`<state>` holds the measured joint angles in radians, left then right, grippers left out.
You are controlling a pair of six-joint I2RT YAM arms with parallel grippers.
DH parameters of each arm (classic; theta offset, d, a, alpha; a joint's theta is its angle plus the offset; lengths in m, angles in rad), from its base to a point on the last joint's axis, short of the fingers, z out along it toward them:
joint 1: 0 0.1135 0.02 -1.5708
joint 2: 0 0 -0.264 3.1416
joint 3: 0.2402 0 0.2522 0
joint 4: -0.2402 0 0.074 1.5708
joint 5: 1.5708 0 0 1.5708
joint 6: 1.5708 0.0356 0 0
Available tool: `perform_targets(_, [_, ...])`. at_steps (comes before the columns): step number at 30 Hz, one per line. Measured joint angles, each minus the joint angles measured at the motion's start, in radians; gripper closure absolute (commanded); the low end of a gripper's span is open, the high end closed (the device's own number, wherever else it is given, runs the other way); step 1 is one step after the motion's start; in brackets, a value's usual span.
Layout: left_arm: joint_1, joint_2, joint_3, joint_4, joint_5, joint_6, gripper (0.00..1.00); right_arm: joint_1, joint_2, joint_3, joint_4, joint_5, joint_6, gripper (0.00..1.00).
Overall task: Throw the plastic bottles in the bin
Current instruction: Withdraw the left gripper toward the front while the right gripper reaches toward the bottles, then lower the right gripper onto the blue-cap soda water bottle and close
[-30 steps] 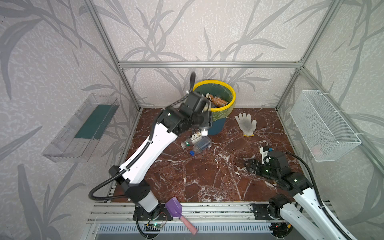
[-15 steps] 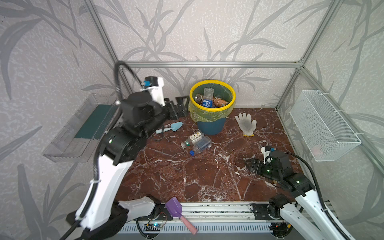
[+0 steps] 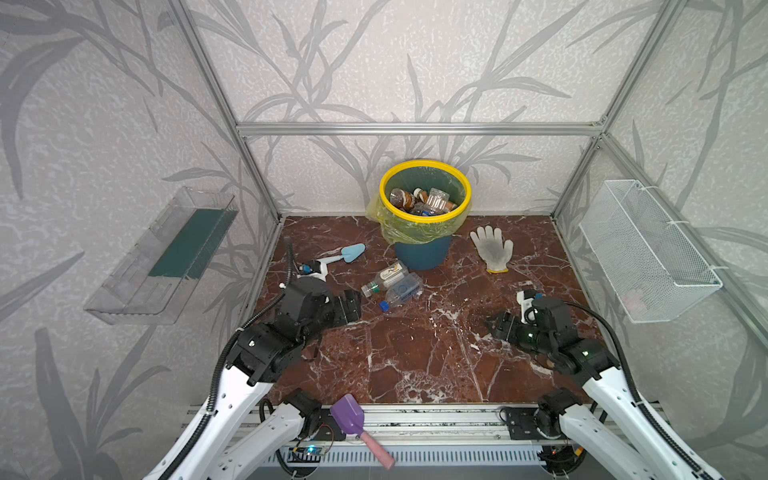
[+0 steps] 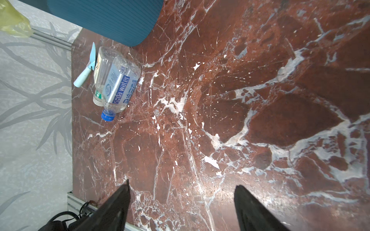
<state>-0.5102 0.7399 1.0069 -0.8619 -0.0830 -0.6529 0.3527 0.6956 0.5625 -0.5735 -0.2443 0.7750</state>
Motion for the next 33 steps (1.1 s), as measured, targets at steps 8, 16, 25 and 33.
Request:
perform_targets(8, [0.0,-0.024,-0.058,0.031,0.009,-0.058,0.06,0.069,0.058,-0.033,0.136,0.018,0.142,0.2])
perform_targets(16, [0.0,-0.014,-0.112,0.056,0.021,-0.084,0.06,0.224,0.254,-0.015,0.301,0.119,0.285,0.2])
perform_targets(25, [0.0,-0.057,-0.161,0.063,0.025,-0.111,0.06,0.367,0.597,0.161,0.466,0.222,0.422,0.2])
perform_targets(33, [0.001,-0.123,-0.195,0.061,0.029,-0.135,0.06,0.429,0.867,0.39,0.501,0.298,0.512,0.19])
